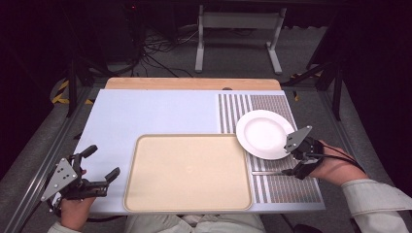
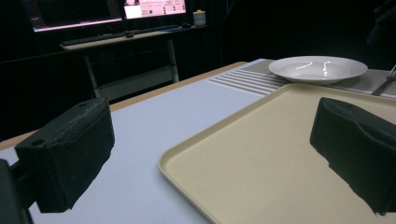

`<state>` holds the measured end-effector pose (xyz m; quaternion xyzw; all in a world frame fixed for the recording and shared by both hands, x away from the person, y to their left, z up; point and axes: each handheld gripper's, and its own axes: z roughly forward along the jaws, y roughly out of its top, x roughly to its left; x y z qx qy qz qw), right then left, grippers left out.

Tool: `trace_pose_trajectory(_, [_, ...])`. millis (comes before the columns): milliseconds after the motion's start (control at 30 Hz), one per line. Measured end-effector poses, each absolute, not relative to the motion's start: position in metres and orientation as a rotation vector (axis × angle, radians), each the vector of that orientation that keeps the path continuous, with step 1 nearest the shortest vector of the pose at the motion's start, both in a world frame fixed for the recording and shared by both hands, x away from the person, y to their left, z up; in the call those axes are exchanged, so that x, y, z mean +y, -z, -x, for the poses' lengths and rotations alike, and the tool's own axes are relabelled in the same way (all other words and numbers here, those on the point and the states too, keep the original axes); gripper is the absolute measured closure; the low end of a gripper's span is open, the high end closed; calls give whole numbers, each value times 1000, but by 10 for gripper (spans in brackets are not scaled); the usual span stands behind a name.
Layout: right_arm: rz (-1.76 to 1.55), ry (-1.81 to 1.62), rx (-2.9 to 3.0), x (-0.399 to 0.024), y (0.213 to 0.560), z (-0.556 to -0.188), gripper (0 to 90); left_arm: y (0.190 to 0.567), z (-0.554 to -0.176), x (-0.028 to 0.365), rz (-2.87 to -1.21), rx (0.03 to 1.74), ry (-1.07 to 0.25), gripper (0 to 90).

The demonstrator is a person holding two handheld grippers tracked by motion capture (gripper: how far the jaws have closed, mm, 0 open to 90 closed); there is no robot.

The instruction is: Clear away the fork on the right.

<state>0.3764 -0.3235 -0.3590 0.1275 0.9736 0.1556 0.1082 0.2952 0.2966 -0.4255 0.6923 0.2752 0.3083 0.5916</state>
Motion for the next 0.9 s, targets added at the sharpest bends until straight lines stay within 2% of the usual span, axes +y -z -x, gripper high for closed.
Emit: trace_pose_trajectory(900, [-382, -297, 3035, -328, 402, -384, 289, 426, -296, 296, -1616, 639, -709, 6])
